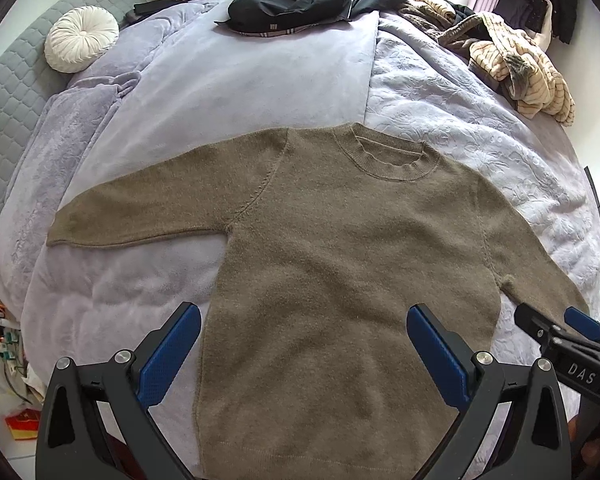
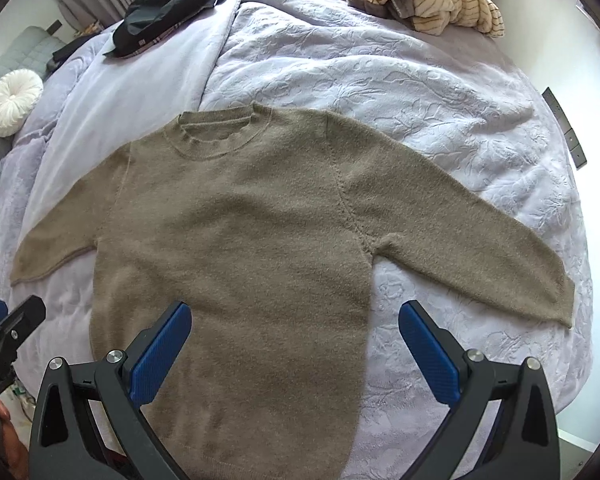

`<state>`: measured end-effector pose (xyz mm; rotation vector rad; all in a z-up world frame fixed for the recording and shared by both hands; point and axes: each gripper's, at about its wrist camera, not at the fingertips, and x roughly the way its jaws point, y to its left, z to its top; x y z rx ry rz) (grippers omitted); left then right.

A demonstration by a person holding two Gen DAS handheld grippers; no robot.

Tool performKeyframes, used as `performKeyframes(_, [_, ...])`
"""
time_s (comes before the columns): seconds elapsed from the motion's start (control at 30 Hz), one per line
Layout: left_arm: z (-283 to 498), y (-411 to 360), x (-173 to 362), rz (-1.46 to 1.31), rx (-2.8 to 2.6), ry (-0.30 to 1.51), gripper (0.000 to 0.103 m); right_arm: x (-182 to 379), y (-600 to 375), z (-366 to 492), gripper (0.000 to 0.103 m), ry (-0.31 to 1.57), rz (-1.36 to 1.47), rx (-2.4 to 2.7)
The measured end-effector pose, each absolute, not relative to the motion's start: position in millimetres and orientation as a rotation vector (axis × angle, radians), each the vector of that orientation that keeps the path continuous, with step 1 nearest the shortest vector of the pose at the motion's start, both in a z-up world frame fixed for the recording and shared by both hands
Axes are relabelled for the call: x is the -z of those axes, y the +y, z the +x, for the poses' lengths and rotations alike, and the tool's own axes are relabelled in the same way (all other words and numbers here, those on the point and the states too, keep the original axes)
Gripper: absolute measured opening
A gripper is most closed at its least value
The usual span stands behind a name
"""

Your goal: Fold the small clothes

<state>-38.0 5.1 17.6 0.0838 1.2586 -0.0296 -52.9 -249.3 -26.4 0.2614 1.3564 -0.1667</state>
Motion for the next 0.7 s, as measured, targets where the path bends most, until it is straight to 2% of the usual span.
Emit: performKeyframes(0.7, [-43.7, 8.2, -12.7, 0.074, 0.033, 1.270, 0.103, 25.4, -249.3, -57.8, 0.103, 1.359, 0.242, 0.185])
